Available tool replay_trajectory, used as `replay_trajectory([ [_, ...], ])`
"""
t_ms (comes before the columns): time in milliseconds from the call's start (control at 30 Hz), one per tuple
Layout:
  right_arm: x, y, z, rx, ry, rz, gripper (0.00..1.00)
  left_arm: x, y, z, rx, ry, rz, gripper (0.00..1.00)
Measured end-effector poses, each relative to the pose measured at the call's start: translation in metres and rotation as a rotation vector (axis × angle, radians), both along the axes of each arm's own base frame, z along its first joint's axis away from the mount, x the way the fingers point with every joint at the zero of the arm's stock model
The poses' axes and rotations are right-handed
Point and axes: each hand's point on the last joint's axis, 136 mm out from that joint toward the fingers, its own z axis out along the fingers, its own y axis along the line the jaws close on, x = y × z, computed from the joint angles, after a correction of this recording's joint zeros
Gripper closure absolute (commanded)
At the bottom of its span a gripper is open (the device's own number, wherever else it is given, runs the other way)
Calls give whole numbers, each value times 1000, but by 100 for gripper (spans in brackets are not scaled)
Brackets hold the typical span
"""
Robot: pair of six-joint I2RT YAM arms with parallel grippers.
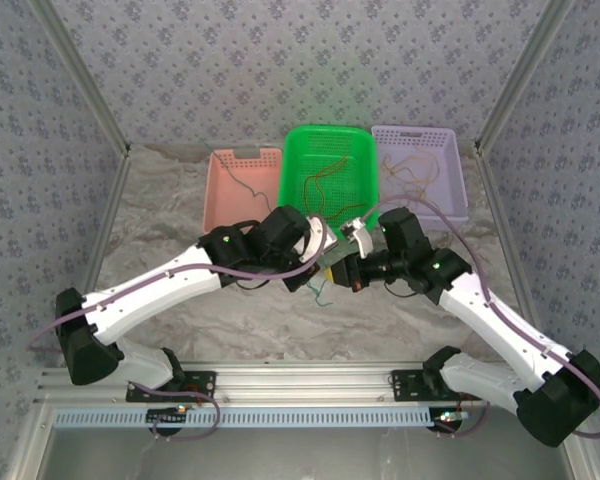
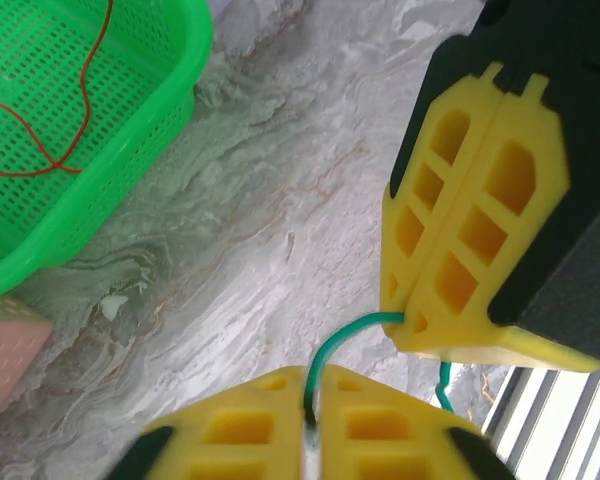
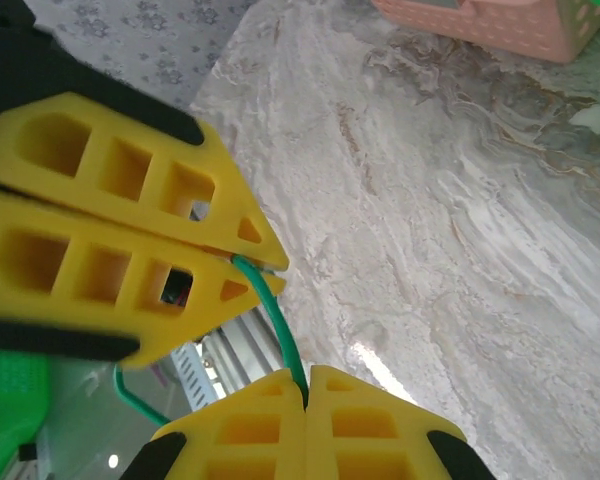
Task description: Untangle the cables
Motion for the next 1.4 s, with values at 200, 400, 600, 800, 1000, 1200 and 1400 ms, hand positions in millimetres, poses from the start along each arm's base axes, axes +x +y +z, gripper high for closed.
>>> replay_trajectory([
  [200,6,-8,-4,33,-39,-84,100,11,26,17,-82,-35,189,16],
  [400,20,-16,1,219,-37,-197,100,17,75,39,-596,104,538,36],
  [600,33,-5,30,404,7,-197,100,31,59,-11,-842,414,656,55],
  [800,29,6,63,493,10,-135,100,44,28,-13,-979,633,621,57],
  [1000,26,13,82,514,-8,-92,100,41,17,22,-1100,668,506,53],
  [1200,26,14,83,515,-11,-92,100,38,22,37,-1140,657,482,36],
  [1400,26,14,83,512,-5,-93,100,25,36,67,-1203,605,429,44],
])
